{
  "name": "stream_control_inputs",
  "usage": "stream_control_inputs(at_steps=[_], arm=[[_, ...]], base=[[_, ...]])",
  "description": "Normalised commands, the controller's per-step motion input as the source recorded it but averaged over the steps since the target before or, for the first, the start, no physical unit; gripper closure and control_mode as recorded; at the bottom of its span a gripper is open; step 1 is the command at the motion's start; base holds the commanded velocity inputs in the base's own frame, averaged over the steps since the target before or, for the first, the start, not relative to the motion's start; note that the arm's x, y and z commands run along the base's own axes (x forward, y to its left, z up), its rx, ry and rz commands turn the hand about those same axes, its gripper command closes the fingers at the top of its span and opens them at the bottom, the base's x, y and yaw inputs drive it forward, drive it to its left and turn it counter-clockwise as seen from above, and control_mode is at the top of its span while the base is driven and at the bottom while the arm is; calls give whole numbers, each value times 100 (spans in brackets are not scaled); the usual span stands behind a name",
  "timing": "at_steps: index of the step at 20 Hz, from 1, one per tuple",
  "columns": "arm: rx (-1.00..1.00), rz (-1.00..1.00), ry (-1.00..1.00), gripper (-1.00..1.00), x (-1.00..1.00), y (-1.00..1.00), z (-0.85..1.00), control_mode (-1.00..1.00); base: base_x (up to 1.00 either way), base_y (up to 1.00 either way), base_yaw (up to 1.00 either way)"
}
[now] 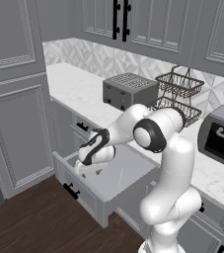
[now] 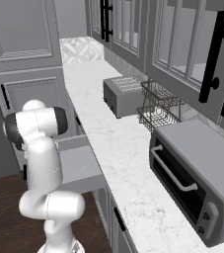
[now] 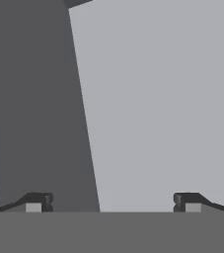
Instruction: Take a straw from the drawer in front and place it inside the glass cup on the dining counter.
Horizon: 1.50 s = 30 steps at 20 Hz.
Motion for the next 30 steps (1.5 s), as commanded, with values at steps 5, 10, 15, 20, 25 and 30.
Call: stream_control_inputs(at_steps=[5, 10, 15, 20, 25, 30], arm=[[0, 0, 0, -100, -49, 67, 3, -100], [-2, -19, -1, -100, 6, -64, 11, -100], [-3, -22, 0, -100, 26, -94, 0, -100], [-9, -20, 0, -100, 29, -61, -5, -100], [-11, -17, 0, -100, 24, -27, -26, -100], [-4, -13, 2, -100, 13, -24, -27, -100]], base=[[0, 0, 0], [0, 0, 0], [0, 0, 0], [0, 0, 0], [0, 0, 0], [0, 0, 0]])
